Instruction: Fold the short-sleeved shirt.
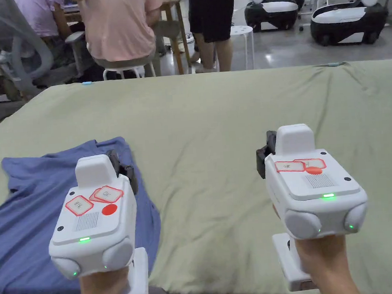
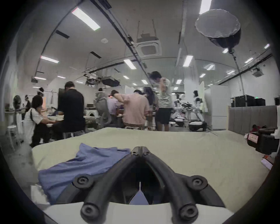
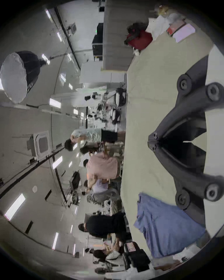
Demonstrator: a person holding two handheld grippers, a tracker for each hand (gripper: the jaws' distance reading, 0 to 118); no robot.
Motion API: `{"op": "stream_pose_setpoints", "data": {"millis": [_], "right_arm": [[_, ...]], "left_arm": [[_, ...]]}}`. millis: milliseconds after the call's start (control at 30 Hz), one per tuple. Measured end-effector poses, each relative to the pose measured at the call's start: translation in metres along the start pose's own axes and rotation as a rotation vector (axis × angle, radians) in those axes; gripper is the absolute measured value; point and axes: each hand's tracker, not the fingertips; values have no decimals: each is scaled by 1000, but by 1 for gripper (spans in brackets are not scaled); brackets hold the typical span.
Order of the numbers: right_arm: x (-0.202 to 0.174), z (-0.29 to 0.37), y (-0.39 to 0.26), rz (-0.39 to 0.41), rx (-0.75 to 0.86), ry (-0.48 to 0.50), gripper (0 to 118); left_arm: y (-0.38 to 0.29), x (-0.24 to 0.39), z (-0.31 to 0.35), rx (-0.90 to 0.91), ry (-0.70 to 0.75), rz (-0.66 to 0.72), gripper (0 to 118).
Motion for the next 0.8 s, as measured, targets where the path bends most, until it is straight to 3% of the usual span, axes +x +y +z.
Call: {"op": "stream_pose_setpoints", "data": {"millis": [133, 300, 633, 700, 800], "right_arm": [[-59, -16, 4, 6, 4, 151, 0], [-113, -25, 7, 33, 10, 252, 0], [-132, -45, 3, 49, -5, 287, 0], [-129, -50, 1, 57, -10, 292, 0], [-122, -65, -6, 66, -28, 279, 0]], "left_arm": [[1, -51, 15, -6, 126, -18, 0], [1, -88, 30, -19, 204, -25, 0], [-4, -101, 21, -72, 199, -4, 3], [-5, -98, 5, -128, 158, -5, 27], [-4, -89, -42, -255, 136, -68, 82]]}}
